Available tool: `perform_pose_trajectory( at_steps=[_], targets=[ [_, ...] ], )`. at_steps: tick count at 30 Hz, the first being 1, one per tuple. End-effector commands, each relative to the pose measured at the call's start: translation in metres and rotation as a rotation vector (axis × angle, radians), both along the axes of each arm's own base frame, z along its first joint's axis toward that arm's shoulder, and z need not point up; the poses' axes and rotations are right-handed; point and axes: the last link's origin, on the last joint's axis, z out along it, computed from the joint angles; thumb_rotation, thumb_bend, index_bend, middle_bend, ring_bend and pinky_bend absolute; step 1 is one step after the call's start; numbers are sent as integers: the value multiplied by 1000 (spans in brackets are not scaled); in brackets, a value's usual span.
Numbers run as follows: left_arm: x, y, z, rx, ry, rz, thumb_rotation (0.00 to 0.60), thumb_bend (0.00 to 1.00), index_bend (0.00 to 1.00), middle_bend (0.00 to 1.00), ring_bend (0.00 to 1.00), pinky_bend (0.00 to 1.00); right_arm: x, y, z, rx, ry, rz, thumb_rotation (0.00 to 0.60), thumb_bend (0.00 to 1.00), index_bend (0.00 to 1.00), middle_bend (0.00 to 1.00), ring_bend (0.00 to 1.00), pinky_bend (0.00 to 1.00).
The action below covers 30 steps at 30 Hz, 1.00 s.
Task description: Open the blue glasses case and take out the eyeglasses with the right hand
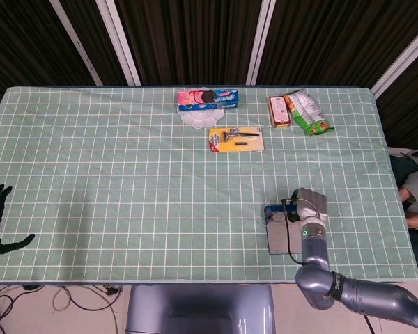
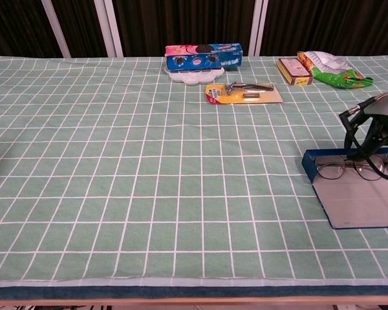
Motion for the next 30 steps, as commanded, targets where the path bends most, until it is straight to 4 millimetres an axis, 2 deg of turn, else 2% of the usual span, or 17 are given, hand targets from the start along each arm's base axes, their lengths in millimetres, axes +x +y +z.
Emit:
perform_pose_trajectory(
  at_steps=[1, 9, 21, 30],
  targets=[
    [0, 0, 0, 0, 0, 0, 600, 22, 0, 0, 0, 0, 0, 0, 0, 1, -2, -3, 600, 405, 474, 953, 978, 1000],
    [0, 0, 0, 0, 1, 3, 600, 22, 0, 0, 0, 0, 0, 0, -2, 5, -8, -7, 600, 480, 535, 953, 978, 1000],
    [0, 1, 0, 1, -3, 5, 600, 22, 0, 0, 0, 0, 1, -2, -2, 3, -12, -1, 600, 484, 568, 953, 978, 1000],
    [0, 1, 0, 1, -8, 4, 600, 22, 0, 0, 0, 0, 11, -8, -2, -75, -80, 68, 600, 485, 578, 953, 978, 1000]
  ],
)
